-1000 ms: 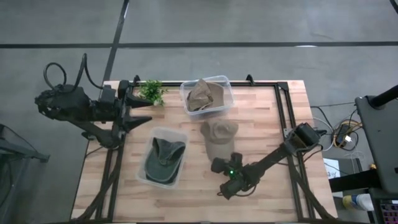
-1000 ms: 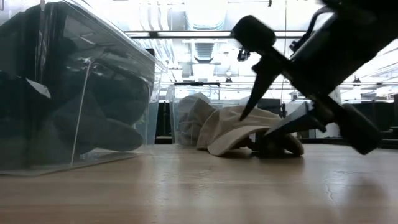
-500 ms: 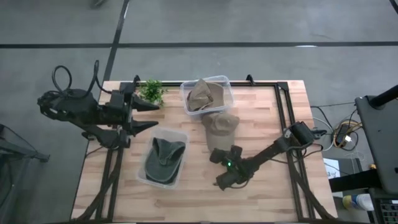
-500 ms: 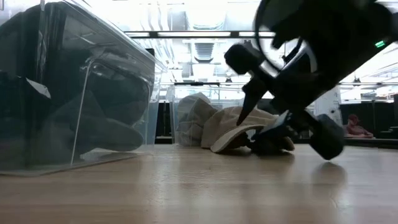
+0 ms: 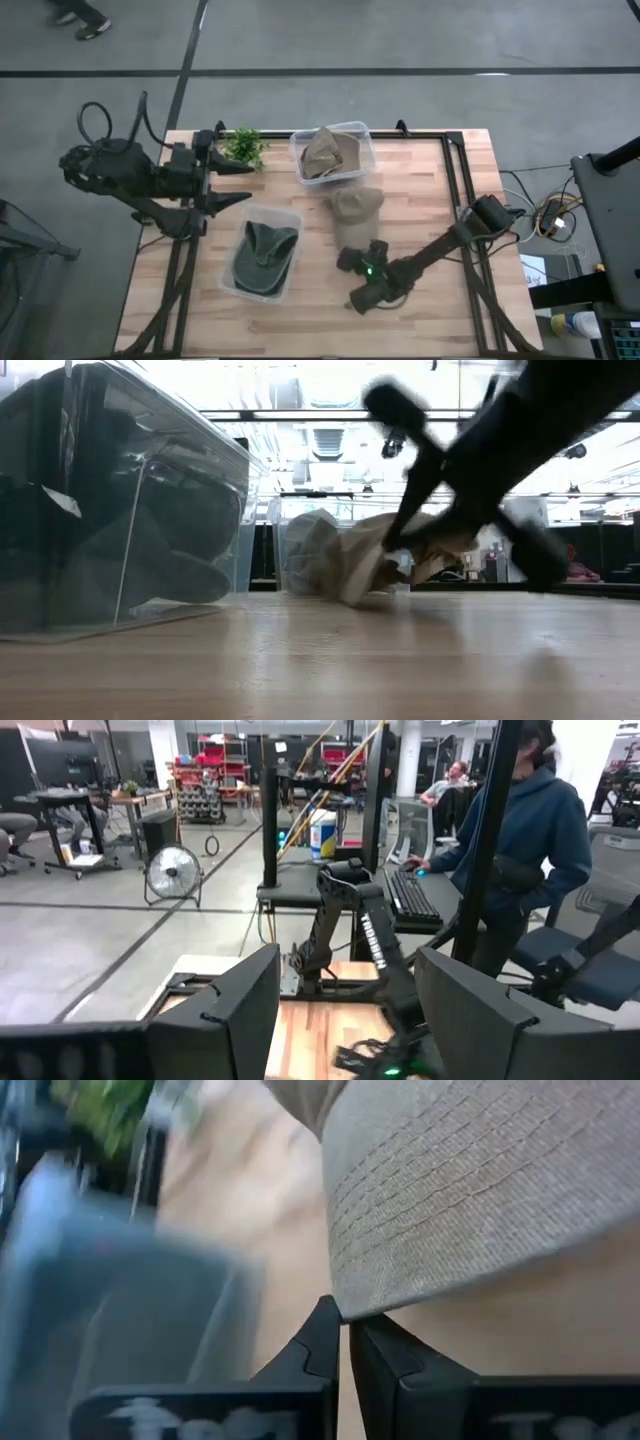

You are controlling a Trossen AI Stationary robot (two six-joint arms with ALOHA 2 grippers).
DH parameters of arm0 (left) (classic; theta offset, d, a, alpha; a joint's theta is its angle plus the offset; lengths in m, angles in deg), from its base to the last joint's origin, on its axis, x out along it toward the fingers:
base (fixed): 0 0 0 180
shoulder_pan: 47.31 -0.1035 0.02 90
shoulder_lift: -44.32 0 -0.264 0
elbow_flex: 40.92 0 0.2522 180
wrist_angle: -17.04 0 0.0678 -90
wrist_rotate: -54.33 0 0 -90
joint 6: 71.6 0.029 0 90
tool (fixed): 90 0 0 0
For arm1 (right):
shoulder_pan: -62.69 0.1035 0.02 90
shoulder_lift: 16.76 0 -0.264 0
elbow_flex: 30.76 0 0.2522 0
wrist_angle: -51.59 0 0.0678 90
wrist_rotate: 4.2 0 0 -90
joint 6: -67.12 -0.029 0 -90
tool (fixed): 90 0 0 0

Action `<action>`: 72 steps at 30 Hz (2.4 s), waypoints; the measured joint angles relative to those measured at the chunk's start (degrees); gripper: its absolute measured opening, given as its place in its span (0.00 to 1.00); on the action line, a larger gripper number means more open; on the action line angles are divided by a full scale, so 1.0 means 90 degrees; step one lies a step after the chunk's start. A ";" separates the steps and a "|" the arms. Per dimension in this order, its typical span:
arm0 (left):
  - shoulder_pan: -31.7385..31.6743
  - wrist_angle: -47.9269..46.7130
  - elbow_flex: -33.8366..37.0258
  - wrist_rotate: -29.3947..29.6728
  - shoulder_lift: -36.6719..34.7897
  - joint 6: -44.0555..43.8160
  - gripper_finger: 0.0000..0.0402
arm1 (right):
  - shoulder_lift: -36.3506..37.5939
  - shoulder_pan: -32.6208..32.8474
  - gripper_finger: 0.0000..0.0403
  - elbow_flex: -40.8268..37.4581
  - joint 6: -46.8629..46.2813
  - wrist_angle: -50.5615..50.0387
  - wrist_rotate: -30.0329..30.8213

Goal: Pick & Place hat
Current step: Put the brown cap into the top transparent container

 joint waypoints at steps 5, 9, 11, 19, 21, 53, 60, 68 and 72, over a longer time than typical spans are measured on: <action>0.0000 -0.0005 -0.0174 0.0001 0.0000 0.0339 0.56 | 0.0544 0.0399 0.02 0.0543 0.1088 -0.0366 -0.0236; 0.0000 0.0002 -0.0345 0.0015 -0.0010 0.0548 0.56 | 0.0887 0.0505 0.02 0.1351 0.1979 -0.1651 -0.0233; 0.0000 -0.0005 -0.0418 0.0026 -0.0010 0.0555 0.56 | 0.0976 0.0505 0.02 0.1789 0.2446 -0.2319 -0.0238; 0.0001 -0.0003 -0.0532 0.0104 -0.0070 0.0022 0.56 | 0.0990 0.0442 0.02 0.3557 0.3937 -0.4744 0.0025; 0.0002 -0.0005 -0.0531 0.0115 -0.0086 -0.0167 0.56 | 0.0986 0.0401 0.02 0.3936 0.4492 -0.5222 0.0125; 0.0005 -0.0002 -0.0506 0.0290 0.0562 -0.8053 0.56 | 0.0986 -0.1803 0.03 0.7211 1.6533 -0.6609 0.3804; -0.0028 0.0531 -0.0498 0.1375 0.1157 -0.8356 0.56 | 0.1063 -0.1714 0.03 0.7208 1.6454 -0.6662 0.3804; -0.0329 0.2597 -0.0496 0.1661 0.1548 -0.9111 0.56 | 0.0916 -0.1342 0.03 0.7204 1.6797 -0.6617 0.3767; -0.0354 0.2904 -0.0499 0.1606 0.1751 -0.9719 0.56 | 0.0733 -0.1128 0.03 0.7204 1.7124 -0.6608 0.3761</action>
